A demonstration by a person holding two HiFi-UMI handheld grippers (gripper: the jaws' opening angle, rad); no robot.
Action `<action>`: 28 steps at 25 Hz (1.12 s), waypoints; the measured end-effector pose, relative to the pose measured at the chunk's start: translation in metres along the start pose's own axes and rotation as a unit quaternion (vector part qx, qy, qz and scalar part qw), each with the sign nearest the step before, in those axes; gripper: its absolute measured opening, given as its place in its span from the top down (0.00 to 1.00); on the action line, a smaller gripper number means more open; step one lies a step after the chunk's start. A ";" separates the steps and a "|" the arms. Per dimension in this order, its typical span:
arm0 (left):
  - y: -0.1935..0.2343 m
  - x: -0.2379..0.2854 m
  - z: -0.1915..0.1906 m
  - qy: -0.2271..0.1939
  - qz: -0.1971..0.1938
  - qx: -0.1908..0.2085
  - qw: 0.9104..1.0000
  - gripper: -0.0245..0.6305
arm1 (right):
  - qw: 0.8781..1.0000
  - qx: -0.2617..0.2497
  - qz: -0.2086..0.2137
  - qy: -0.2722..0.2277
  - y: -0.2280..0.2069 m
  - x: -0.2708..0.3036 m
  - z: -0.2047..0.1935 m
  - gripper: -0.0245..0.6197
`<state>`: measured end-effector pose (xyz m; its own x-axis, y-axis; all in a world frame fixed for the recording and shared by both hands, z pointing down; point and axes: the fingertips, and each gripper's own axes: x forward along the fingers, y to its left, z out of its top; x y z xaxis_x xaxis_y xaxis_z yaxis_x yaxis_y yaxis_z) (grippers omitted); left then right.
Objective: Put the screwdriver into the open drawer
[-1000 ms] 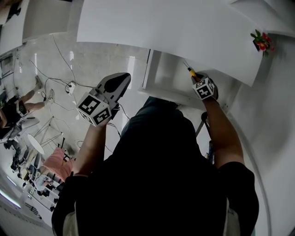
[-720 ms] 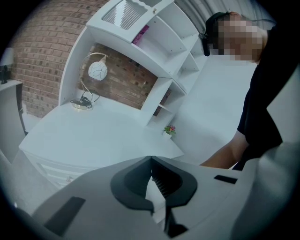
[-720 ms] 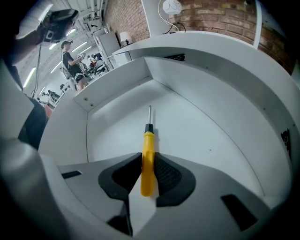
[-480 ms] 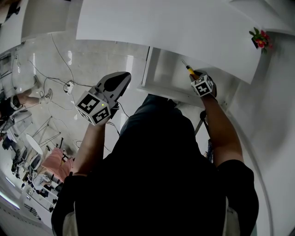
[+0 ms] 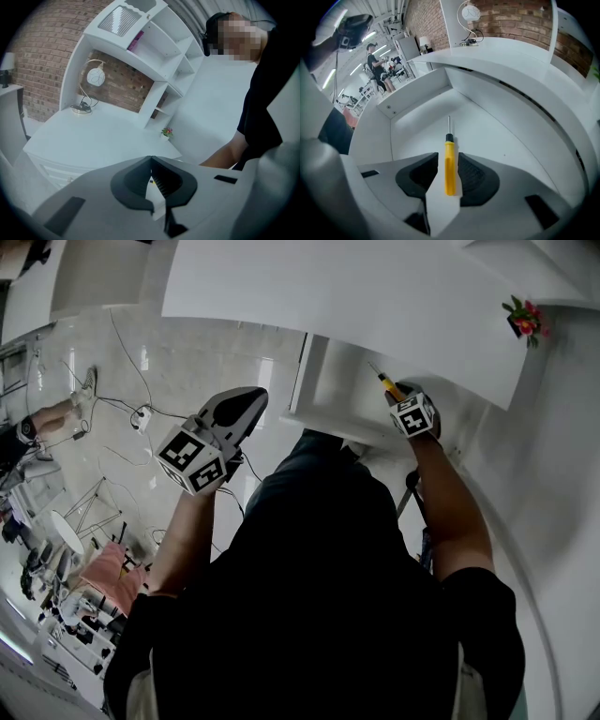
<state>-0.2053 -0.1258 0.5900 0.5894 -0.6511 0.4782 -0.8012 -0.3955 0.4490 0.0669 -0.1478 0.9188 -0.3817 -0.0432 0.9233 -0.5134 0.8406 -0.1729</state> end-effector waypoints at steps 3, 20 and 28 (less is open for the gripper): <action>-0.011 -0.003 0.002 -0.006 0.000 0.005 1.000 0.94 | 1.000 0.018 0.007 -0.015 0.003 -0.013 0.002 0.74; -0.083 -0.019 0.038 -0.050 -0.019 0.059 0.997 0.94 | 0.987 0.091 -0.015 -0.132 -0.004 -0.125 0.031 0.71; -0.122 -0.033 0.059 -0.066 -0.033 0.088 0.993 0.94 | 0.978 0.105 -0.025 -0.180 0.013 -0.197 0.042 0.71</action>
<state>-0.1328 -0.0942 0.4753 0.6318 -0.6943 0.3445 -0.7739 -0.5399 0.3311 0.1035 -0.1507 0.7201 -0.5787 -0.3000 0.7584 -0.6700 0.7051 -0.2324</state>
